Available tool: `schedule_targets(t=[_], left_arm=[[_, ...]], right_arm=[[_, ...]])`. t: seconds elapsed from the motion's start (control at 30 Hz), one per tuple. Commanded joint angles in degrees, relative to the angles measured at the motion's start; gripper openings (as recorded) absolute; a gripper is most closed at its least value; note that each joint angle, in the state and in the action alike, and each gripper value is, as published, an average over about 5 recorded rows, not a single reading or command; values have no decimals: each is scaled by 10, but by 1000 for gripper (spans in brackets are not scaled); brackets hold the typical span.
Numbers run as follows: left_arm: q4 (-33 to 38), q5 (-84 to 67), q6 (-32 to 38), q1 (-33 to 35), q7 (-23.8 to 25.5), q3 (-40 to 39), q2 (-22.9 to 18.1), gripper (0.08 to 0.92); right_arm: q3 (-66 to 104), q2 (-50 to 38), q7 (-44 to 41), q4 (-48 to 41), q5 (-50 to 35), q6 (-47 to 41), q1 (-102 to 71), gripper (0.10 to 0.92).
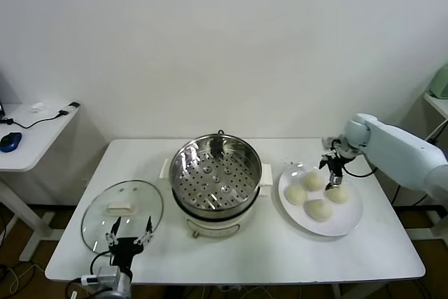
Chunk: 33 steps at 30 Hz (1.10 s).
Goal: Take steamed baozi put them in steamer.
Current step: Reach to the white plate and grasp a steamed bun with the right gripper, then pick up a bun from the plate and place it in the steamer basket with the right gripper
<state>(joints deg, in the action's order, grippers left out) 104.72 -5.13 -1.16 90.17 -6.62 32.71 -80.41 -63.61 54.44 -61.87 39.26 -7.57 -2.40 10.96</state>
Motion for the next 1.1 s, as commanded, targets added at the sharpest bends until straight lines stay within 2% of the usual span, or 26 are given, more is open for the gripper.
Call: schedule_targets(t=[0.03,0.33,0.57,0.67,0.8,0.97,1.1], left_arm=[[-3,1,1,0,0,0,1,823],[-3,2,1,-2,0,0,1,823],[2,2,1,-1,1,-3,1,823],[4,3,2,0,1,-4,1,823],[8,4,3,2,0,-7,1,823],[17,5,3,3,0,-8,1,823],[26,6,1,4,0,-11,2,823]], right_arm=[[28,40,2,-60,21,15,-25,823],[45,50,14,-71,44,15,-36,808],[41,34,10,-42,28,11,-24,653],[28,18,9,-5,9,9,-5,618],[-17,-13,7,63,-31,8,57,612],[-119,-40,-1,158,-109,29,198,611],[-225,-17,-4,237,-197,59,349,611]])
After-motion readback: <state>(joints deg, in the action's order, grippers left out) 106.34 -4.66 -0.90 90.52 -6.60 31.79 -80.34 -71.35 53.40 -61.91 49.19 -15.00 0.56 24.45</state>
